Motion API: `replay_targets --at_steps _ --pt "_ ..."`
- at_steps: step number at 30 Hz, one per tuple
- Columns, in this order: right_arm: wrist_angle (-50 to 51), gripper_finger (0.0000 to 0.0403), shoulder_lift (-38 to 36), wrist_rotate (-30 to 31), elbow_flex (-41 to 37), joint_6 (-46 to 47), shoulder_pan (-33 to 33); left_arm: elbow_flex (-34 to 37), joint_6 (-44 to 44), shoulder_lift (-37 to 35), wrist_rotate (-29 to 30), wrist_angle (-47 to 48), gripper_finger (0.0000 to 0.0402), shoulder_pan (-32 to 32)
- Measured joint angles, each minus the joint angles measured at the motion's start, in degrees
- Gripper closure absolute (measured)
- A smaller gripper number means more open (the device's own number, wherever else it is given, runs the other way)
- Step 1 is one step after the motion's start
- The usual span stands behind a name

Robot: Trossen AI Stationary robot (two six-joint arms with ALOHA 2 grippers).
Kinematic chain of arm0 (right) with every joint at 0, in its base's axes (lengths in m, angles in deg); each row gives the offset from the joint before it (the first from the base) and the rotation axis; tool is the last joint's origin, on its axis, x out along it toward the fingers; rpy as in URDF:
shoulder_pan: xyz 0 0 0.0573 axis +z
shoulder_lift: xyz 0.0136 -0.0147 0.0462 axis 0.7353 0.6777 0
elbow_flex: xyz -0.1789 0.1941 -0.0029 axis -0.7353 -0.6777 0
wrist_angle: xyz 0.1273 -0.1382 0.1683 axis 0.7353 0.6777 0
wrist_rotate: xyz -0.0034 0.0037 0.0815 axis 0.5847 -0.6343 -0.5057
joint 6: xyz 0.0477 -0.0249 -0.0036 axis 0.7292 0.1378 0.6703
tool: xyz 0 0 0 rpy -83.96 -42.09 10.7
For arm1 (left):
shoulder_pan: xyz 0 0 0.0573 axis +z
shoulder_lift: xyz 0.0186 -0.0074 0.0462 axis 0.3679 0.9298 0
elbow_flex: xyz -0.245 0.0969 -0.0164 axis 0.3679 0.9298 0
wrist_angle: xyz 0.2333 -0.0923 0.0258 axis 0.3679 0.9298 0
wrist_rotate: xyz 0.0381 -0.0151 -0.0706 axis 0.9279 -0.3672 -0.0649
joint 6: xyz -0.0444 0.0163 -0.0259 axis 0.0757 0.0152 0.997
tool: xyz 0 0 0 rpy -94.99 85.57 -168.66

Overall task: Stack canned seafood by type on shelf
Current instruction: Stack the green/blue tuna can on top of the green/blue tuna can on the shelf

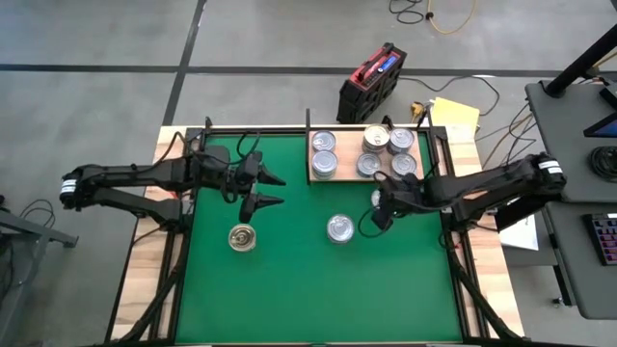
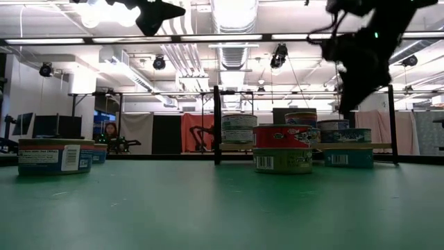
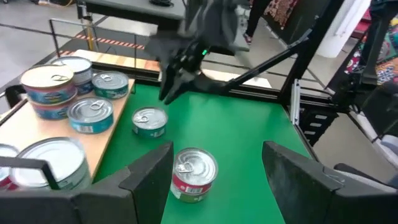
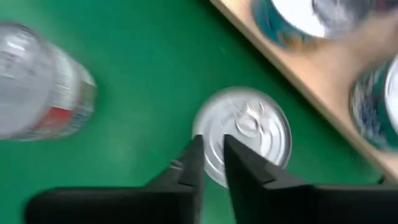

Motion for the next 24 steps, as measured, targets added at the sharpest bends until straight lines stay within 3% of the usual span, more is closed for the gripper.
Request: replay_targets --at_steps 3,13,24 --pt "0.0 0.0384 1.9 1.3 -2.3 4.8 0.9 1.3 0.4 0.0 0.0 -2.4 0.0171 -0.7" --pt "-1.1 0.0394 6.8 5.8 -5.1 12.9 4.5 4.6 1.7 0.0 0.1 -7.6 0.0171 -1.0" --pt "-3.5 0.0394 11.3 7.0 -6.5 14.1 5.2 7.0 3.1 0.0 0.0 -12.0 0.0171 -1.7"
